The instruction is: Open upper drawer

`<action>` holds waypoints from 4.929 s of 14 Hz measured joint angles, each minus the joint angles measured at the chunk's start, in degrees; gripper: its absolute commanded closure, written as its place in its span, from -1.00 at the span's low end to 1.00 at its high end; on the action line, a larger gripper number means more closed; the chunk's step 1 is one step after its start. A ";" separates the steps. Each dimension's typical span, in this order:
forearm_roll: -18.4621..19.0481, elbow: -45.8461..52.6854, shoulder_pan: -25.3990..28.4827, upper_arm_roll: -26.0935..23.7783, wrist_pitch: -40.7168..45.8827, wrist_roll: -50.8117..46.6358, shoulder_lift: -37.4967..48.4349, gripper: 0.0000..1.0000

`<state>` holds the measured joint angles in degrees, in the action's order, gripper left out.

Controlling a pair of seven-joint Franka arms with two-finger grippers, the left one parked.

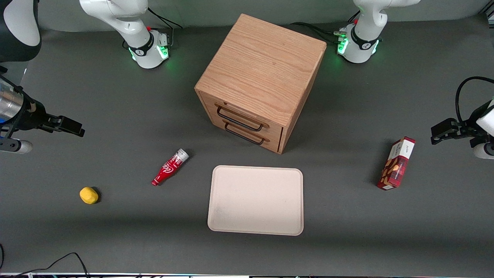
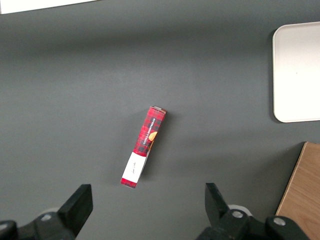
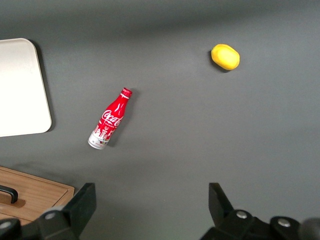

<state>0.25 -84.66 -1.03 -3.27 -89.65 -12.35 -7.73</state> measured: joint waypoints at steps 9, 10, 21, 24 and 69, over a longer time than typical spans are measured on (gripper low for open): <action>-0.18 0.47 5.53 -0.11 0.00 0.46 -0.13 -1.00; -0.18 0.71 7.78 -0.13 0.00 0.64 -0.18 -1.00; -6.17 7.09 23.83 -0.71 -0.09 11.23 -7.72 -1.00; -6.39 10.15 29.39 -0.66 -0.31 11.83 -11.63 -1.00; -22.68 16.93 32.77 9.14 -11.68 52.52 -30.82 -1.00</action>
<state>-22.44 -67.74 31.74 5.87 -101.33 40.17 -38.56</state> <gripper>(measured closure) 0.000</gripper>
